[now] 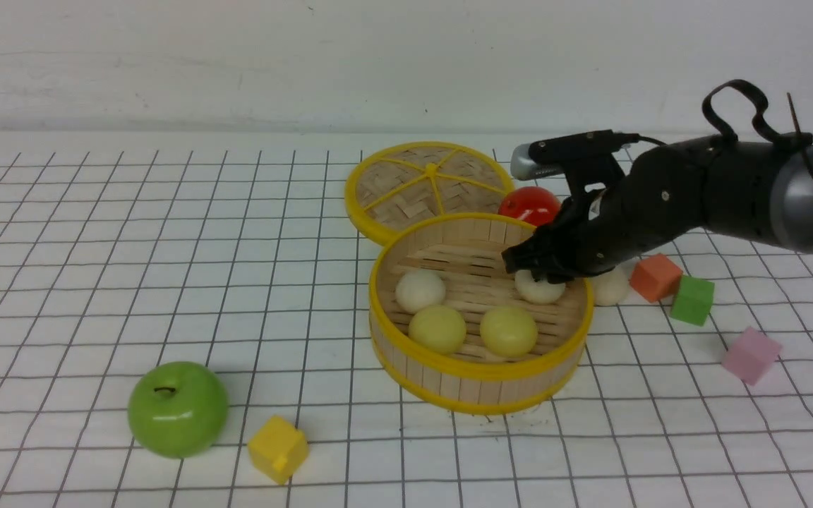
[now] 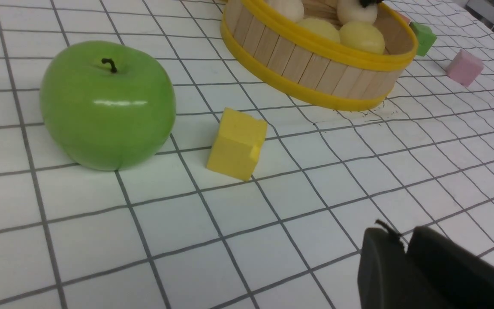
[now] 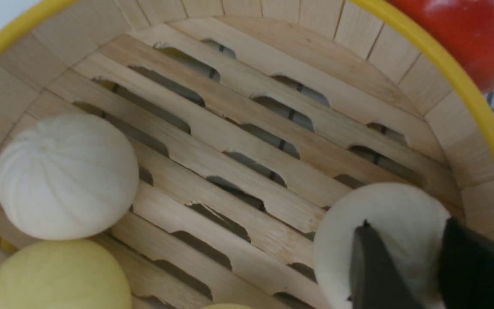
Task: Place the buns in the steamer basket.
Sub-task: Use the right arm to put the steamed stuffed bun into the steamer, then use the right arm to grab a steamed stuffed bun
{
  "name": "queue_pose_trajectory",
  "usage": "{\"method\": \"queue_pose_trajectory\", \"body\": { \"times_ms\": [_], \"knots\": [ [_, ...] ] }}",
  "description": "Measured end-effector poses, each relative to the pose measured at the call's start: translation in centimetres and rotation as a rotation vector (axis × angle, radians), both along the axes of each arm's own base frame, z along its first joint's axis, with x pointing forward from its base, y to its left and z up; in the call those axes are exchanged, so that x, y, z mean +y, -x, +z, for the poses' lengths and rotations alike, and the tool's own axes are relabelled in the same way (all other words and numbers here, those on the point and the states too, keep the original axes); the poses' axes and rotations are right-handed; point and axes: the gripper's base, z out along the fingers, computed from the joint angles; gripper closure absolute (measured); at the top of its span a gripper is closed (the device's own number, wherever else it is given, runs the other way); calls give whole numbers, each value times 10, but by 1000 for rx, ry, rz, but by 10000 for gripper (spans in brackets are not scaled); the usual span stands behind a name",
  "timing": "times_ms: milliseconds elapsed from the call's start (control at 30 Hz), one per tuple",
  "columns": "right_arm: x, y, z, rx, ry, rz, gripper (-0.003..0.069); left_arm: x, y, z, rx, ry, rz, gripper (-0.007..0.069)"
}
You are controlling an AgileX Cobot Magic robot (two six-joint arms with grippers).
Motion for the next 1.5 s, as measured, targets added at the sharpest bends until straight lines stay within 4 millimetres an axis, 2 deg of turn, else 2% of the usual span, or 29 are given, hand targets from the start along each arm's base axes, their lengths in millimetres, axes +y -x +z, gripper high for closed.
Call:
{"method": "queue_pose_trajectory", "body": {
  "times_ms": [67, 200, 233, 267, 300, 333, 367, 433, 467, 533, 633, 733, 867, 1100, 1300, 1500],
  "knots": [
    [0, 0, -1, 1, 0, 0, 372, 0, 0, 0, 0, 0, 0, 544],
    [0, 1, 3, -1, 0, 0, 243, 0, 0, 0, 0, 0, 0, 540],
    [-1, 2, 4, 0, 0, 1, 233, 0, 0, 0, 0, 0, 0, 538],
    [-2, 5, 13, -4, -2, 2, 199, 0, 0, 0, 0, 0, 0, 536],
    [-2, 6, 14, -6, -2, 2, 196, 0, 0, 0, 0, 0, 0, 535],
    [-4, 11, 28, -23, -9, 2, 181, 0, 0, 0, 0, 0, 0, 533],
    [-5, 12, 32, -27, -10, 1, 179, 0, 0, 0, 0, 0, 0, 533],
    [-17, 18, 57, -55, -40, -39, 185, 0, 0, 0, 0, 0, 0, 533],
    [-19, 18, 59, -55, -44, -49, 187, 0, 0, 0, 0, 0, 0, 533],
    [-38, 18, 67, -32, -49, -104, 216, 0, 0, 0, 0, 0, 0, 533],
    [-65, 10, 51, 83, -28, -185, 277, 0, 0, 0, 0, 0, 0, 528],
    [-74, 0, 31, 151, -15, -212, 312, 0, 0, 0, 0, 0, 0, 522],
    [-72, -15, 20, 162, -25, -219, 324, 0, 0, 0, 0, 0, 0, 517],
    [-67, -38, 19, 132, -59, -224, 326, 0, 0, 0, 0, 0, 0, 512],
    [-65, -45, -2, 178, -49, -227, 337, 0, 0, 0, 0, 0, 0, 506],
    [-65, -46, -9, 189, -41, -221, 343, 0, 0, 0, 0, 0, 0, 499]
  ]
}}
